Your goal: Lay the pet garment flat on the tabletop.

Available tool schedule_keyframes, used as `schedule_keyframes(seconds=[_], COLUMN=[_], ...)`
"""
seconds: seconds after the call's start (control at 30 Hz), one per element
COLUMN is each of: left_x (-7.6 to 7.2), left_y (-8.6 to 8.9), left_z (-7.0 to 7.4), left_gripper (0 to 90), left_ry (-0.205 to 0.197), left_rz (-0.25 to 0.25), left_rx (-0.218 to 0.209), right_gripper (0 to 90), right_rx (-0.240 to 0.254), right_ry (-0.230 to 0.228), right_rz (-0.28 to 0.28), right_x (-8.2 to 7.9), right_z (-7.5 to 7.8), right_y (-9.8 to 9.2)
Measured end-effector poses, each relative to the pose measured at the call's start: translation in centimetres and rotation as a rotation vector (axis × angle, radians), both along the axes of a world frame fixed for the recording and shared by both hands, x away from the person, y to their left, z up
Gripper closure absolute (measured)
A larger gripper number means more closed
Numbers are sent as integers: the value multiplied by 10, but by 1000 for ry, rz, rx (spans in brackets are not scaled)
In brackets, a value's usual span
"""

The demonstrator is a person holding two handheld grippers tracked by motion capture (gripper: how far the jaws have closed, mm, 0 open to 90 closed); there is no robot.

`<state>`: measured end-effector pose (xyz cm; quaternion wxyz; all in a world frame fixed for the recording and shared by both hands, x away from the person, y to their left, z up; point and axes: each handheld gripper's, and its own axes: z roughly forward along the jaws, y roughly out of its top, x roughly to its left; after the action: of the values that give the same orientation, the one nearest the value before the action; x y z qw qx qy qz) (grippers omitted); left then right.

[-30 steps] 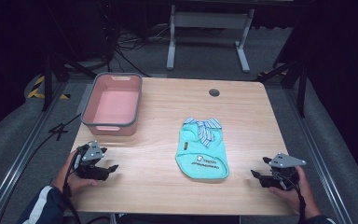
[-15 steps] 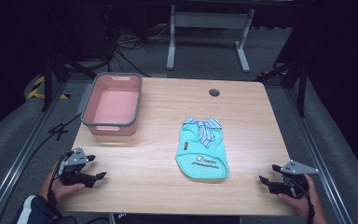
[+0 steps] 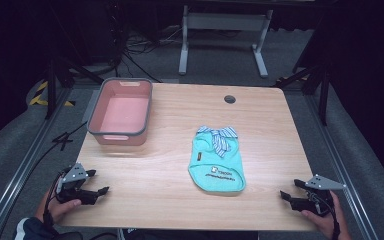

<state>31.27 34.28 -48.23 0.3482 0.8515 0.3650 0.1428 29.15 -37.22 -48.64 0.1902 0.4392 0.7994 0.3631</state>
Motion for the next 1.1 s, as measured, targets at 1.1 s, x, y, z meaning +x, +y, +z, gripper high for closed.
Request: schedule_keyframes(seconds=[1.1], left_x=[-1], left_y=[-1], left_z=[0], left_gripper=[166], left_ry=[3], left_rz=[27], left_rx=[3], right_gripper=[255], right_rx=[-5], right_ry=[-2], right_rz=[-37], right_x=[1], right_z=[0], right_y=[0])
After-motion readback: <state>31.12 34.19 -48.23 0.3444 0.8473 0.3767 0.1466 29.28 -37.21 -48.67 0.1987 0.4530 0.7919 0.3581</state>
